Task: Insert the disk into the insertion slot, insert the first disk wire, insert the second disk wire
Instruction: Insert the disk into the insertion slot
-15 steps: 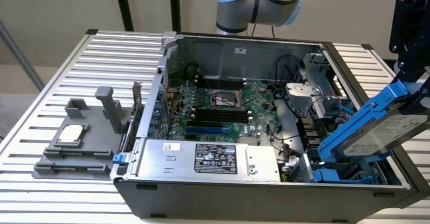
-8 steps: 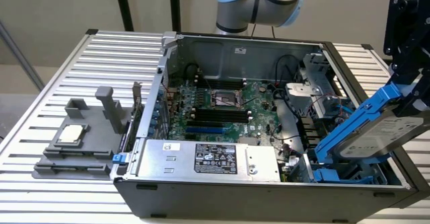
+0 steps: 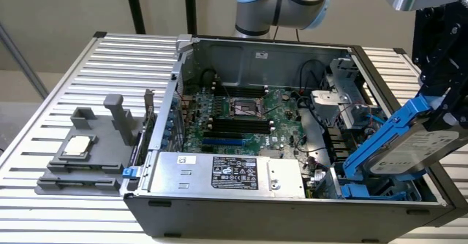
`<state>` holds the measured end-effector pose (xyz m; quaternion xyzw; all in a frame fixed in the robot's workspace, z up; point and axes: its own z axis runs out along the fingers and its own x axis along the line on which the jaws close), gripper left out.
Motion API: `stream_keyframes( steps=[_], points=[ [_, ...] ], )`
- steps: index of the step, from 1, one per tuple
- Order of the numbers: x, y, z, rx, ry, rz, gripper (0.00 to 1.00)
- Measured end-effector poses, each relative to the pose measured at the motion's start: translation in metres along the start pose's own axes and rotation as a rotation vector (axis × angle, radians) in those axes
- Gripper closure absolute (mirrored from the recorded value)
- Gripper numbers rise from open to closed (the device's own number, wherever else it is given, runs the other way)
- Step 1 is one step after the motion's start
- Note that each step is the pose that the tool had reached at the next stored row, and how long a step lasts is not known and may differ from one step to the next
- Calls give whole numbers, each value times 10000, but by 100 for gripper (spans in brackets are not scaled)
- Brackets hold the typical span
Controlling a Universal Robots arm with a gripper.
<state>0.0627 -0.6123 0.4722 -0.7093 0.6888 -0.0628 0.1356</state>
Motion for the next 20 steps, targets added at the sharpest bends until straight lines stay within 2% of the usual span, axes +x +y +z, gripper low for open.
stream_keyframes(
  steps=[4,7,9,17,20],
  points=[
    [0,84,5,154,9,8,68],
    [3,107,27,307,13,0,68],
    [4,121,40,379,15,-5,68],
    [7,190,63,523,46,76,68],
    [9,200,77,554,50,86,68]
  ],
)
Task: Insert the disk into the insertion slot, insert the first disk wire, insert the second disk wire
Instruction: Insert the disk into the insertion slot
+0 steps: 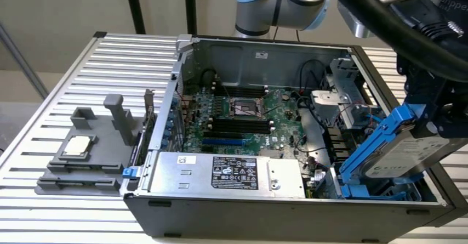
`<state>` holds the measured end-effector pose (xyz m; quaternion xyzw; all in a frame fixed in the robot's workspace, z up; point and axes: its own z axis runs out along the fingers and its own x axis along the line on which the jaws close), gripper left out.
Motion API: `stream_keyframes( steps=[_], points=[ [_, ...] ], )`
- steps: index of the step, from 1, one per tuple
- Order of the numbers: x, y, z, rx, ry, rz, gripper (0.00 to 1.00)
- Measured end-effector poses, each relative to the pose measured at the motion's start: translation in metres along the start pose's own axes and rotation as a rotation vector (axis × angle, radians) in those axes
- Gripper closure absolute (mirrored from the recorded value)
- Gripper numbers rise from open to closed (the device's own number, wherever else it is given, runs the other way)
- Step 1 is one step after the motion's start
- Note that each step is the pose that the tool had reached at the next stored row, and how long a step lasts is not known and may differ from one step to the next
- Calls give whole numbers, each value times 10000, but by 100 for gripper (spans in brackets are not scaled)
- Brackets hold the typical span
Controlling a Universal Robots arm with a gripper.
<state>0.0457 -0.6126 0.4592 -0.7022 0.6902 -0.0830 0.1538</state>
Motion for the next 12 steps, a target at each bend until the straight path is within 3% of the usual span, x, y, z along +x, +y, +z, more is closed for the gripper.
stream_keyframes(
  steps=[12],
  points=[
    [-19,6,11,4,15,31,68]
  ],
)
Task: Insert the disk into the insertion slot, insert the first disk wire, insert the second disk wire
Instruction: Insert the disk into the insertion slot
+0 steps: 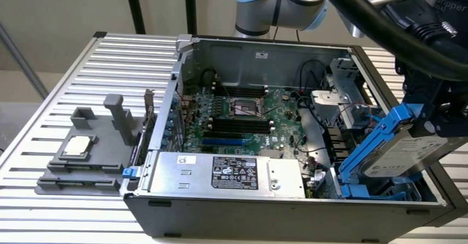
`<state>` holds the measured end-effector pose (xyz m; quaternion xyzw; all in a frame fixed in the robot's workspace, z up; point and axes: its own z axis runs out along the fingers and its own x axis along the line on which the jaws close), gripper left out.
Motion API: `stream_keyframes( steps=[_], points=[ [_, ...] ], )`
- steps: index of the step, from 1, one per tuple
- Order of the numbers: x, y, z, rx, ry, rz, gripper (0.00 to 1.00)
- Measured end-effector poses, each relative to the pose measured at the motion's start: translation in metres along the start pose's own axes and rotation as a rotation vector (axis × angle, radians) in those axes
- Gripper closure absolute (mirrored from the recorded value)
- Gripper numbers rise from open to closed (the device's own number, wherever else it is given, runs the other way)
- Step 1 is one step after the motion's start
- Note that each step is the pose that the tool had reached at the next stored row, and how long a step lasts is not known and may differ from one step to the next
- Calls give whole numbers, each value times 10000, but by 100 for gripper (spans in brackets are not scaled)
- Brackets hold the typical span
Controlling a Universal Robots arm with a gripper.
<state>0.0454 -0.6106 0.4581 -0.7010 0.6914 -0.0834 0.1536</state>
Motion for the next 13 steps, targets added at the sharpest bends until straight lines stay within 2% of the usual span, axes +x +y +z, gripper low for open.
stream_keyframes(
  steps=[2,8,13],
  points=[
    [-5,1,3,-1,4,3,68],
    [-16,6,20,-9,89,7,68],
    [-29,3,34,-72,125,20,68]
  ],
)
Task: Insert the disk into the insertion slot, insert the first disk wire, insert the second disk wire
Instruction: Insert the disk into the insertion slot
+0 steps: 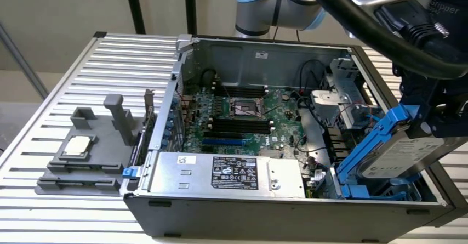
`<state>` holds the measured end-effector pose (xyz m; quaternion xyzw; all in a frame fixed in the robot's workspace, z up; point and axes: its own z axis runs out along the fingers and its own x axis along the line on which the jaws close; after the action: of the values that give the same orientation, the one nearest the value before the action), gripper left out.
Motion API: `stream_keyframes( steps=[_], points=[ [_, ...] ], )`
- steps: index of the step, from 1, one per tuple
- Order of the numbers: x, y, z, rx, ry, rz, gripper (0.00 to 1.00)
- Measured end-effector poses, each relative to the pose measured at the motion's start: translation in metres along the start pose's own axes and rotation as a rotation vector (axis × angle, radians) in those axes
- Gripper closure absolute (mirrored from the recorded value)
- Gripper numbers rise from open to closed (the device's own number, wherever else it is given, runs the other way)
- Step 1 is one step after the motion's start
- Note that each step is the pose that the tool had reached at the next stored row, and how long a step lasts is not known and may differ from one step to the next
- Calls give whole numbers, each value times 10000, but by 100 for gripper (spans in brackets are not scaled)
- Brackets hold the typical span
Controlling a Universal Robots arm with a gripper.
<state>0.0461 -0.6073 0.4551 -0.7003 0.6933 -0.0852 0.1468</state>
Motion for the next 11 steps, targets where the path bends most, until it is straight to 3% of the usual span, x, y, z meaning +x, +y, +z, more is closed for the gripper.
stream_keyframes(
  steps=[11],
  points=[
    [-18,-13,38,-43,2,4,68]
  ],
)
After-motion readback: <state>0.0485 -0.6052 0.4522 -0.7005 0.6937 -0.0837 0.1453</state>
